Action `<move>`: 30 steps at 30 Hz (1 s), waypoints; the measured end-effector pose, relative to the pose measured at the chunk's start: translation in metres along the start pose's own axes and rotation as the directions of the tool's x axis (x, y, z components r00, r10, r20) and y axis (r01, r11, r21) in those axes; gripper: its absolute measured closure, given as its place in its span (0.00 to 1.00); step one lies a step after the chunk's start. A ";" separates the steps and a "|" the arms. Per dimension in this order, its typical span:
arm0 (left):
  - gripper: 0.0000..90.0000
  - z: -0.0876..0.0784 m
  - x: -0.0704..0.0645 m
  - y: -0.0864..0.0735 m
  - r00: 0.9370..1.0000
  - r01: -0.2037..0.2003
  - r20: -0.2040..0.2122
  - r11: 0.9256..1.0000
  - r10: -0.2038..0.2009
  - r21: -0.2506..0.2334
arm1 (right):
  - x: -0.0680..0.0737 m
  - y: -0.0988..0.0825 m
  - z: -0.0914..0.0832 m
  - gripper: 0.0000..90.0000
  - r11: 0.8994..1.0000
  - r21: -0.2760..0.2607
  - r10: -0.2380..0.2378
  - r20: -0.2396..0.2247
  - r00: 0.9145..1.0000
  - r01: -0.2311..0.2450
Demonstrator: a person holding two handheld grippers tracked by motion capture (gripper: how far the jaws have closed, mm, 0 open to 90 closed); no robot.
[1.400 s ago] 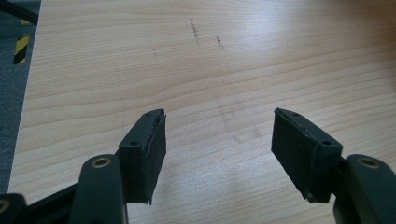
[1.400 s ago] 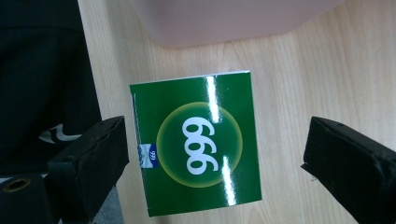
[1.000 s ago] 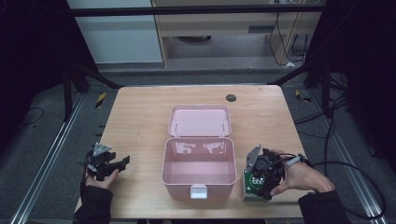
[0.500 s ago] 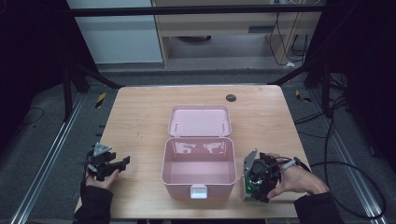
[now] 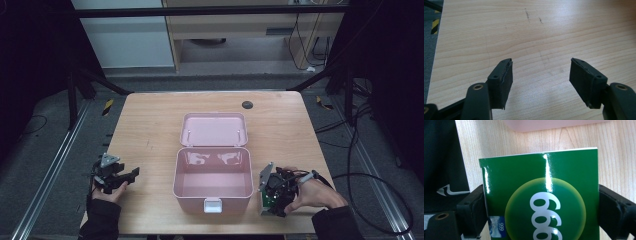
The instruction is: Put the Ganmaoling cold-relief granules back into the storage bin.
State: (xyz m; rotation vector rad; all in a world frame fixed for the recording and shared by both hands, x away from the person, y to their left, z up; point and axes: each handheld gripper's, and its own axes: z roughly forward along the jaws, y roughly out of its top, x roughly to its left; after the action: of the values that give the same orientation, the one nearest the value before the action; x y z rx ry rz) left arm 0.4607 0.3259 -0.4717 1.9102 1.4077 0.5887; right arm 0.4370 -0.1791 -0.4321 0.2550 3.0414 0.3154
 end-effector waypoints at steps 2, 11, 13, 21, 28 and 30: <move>0.38 0.000 0.000 0.000 1.000 0.000 0.000 1.000 0.000 0.000 | 0.000 0.000 0.000 0.15 1.000 -0.003 0.003 -0.003 1.000 -0.003; 0.39 0.000 0.000 0.000 1.000 0.000 -0.001 1.000 0.000 -0.001 | -0.002 -0.002 -0.004 0.18 1.000 -0.002 0.024 -0.022 0.999 -0.024; 0.39 0.000 0.000 0.000 1.000 0.000 -0.001 1.000 0.000 0.000 | -0.003 -0.003 -0.005 0.18 1.000 -0.001 0.031 -0.026 0.999 -0.031; 0.38 0.000 0.000 0.000 1.000 0.001 0.000 1.000 -0.001 -0.001 | -0.005 -0.003 -0.024 0.18 0.999 -0.024 0.045 -0.004 0.999 -0.046; 0.39 0.000 0.000 0.000 1.000 -0.001 0.000 1.000 0.001 -0.001 | -0.008 0.000 -0.048 0.18 0.996 -0.071 0.054 0.026 0.998 -0.052; 0.39 0.000 0.000 0.000 1.000 0.001 0.001 1.000 -0.001 -0.002 | -0.008 0.001 -0.055 0.18 0.996 -0.073 0.049 0.035 0.998 -0.046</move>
State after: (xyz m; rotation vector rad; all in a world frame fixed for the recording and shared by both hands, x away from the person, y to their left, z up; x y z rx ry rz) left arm 0.4607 0.3260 -0.4714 1.9085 1.4069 0.5888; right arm 0.4405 -0.1902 -0.3781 0.3251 2.9837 0.4184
